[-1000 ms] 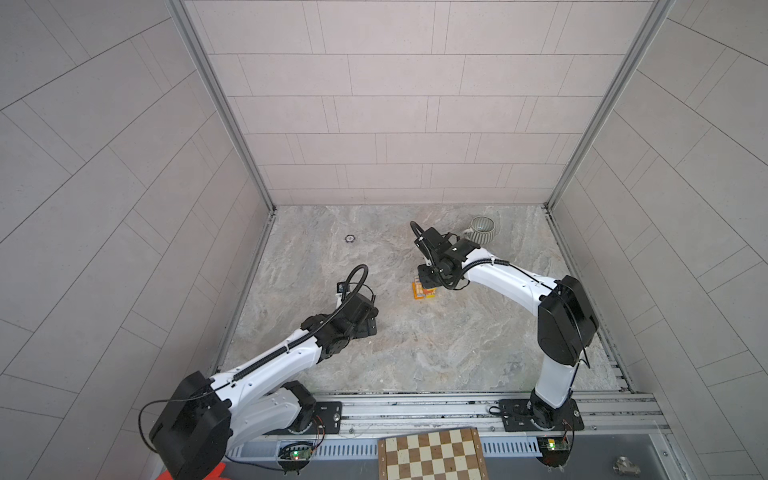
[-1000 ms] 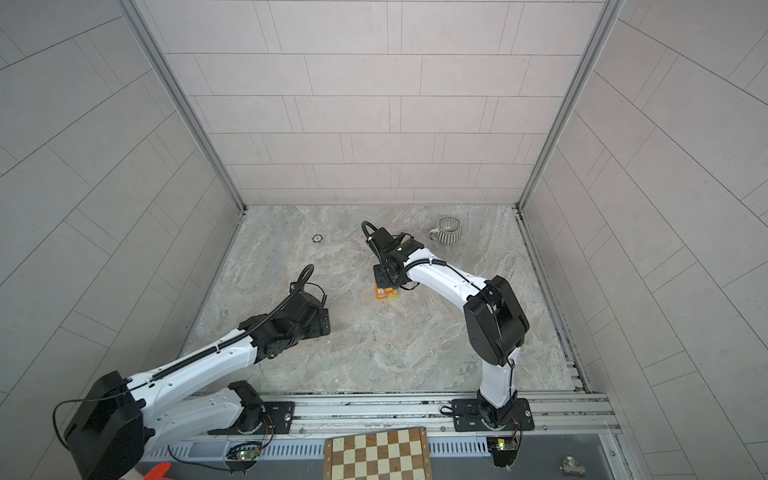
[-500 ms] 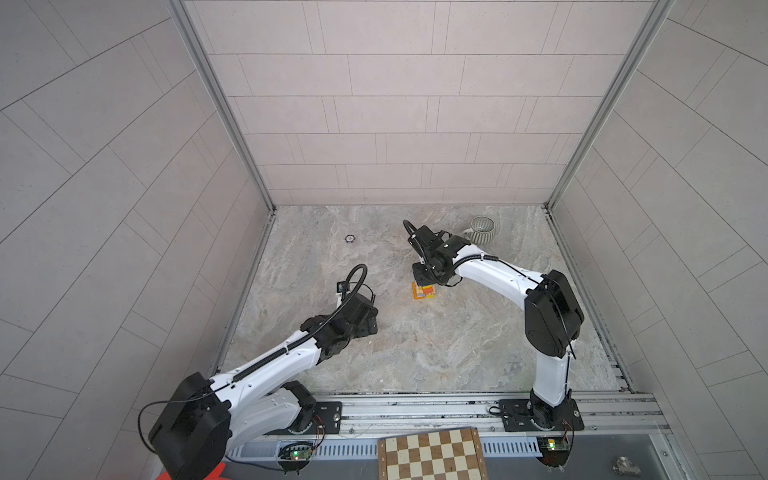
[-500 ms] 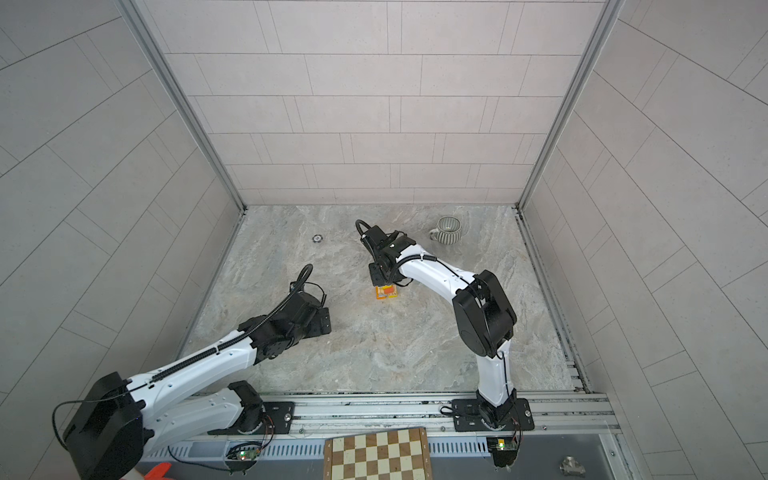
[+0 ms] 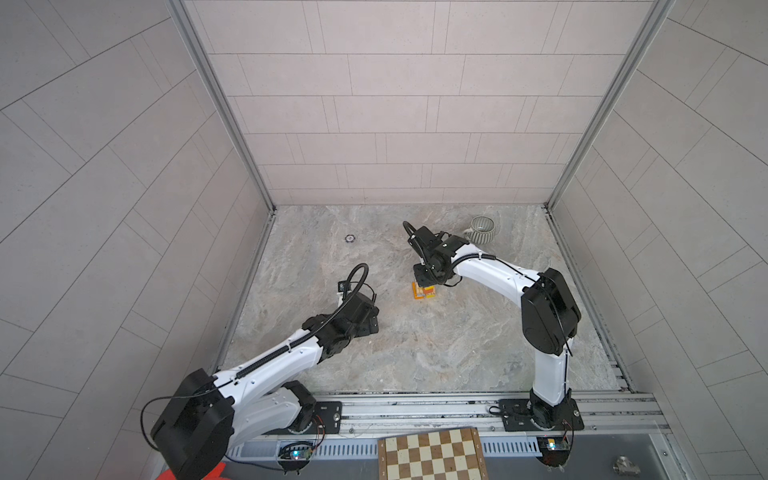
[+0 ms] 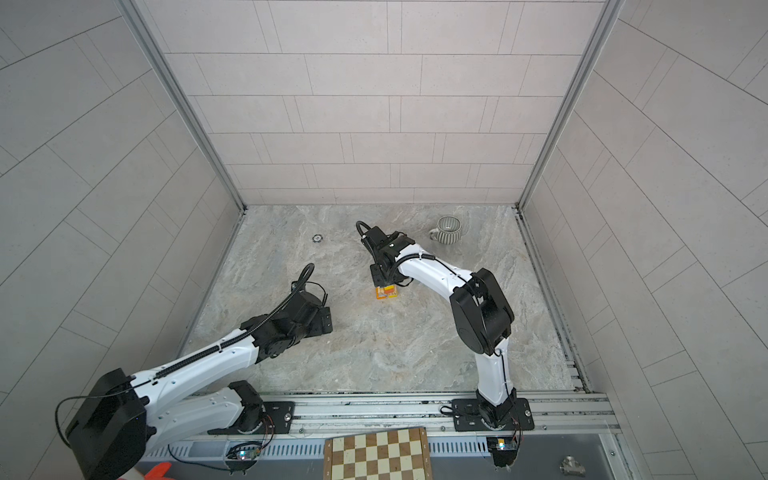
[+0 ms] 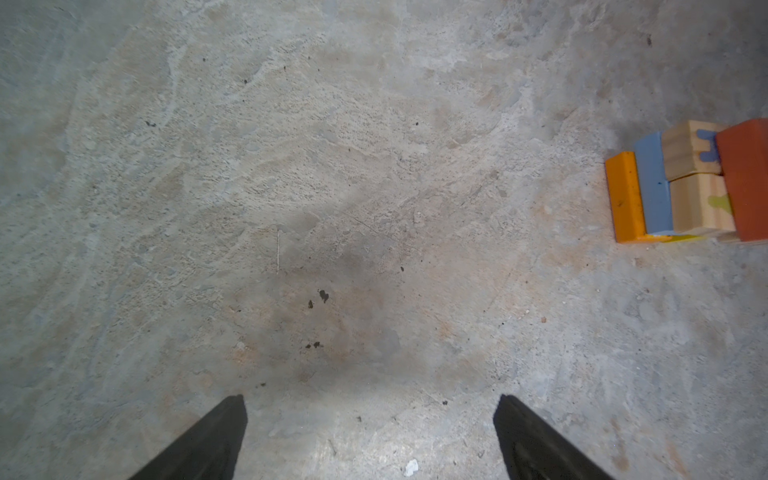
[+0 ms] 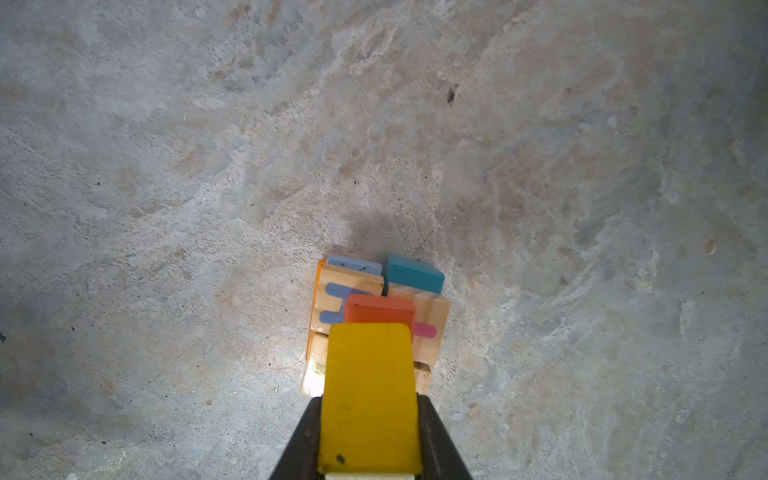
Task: Build the wood block tower
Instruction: 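Lower the yellow wedge onto the red-orange bar with the right gripper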
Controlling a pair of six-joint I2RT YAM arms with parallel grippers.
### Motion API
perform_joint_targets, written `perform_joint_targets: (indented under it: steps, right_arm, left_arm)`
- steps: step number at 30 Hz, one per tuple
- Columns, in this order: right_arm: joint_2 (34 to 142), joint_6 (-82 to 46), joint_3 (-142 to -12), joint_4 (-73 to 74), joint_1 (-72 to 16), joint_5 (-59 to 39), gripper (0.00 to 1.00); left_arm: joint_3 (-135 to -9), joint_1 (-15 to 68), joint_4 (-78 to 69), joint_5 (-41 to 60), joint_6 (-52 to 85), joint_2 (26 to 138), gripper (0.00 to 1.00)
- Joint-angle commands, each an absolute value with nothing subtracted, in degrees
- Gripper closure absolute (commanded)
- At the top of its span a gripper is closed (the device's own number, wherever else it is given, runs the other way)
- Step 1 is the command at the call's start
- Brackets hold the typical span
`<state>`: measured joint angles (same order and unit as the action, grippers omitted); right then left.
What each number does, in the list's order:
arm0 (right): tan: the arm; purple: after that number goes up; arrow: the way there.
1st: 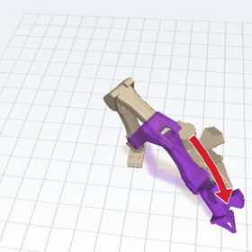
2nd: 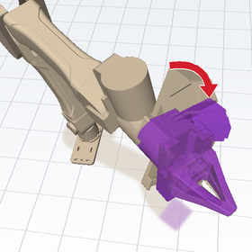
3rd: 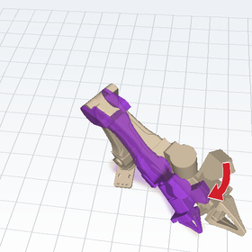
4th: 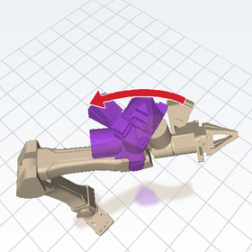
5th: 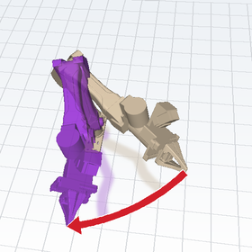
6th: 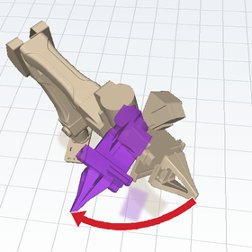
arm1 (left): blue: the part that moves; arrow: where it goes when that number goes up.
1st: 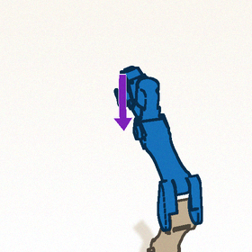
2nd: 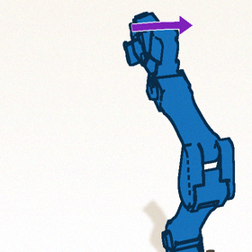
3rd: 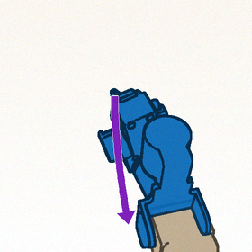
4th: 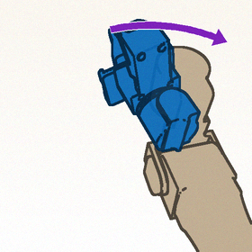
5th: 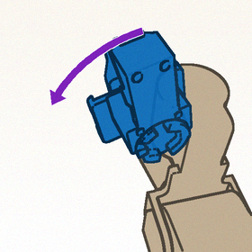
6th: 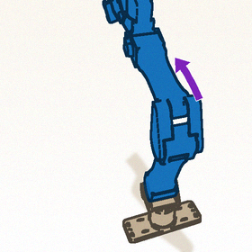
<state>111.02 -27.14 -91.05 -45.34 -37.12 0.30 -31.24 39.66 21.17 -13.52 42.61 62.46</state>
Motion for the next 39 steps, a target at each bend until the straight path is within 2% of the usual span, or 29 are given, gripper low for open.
perform_joint_targets:
  steps: [1, 29, 39]
  right_arm:
    - [112.32, -26.71, -92.02, -46.85, -37.00, 1.14, 0.75]
    - [112.58, -29.21, -91.32, -45.81, -36.48, 0.13, 0.73]
    - [112.76, -29.51, -91.14, -45.72, -36.55, 0.18, 0.64]
  left_arm:
    - [-30.76, 39.67, 20.69, -13.67, 42.37, 63.00, 0.00]
    - [-31.20, 39.69, 20.74, -13.51, 42.79, 63.81, 0.00]
    - [-31.11, 39.70, 20.94, -13.69, 42.80, 63.27, 0.00]
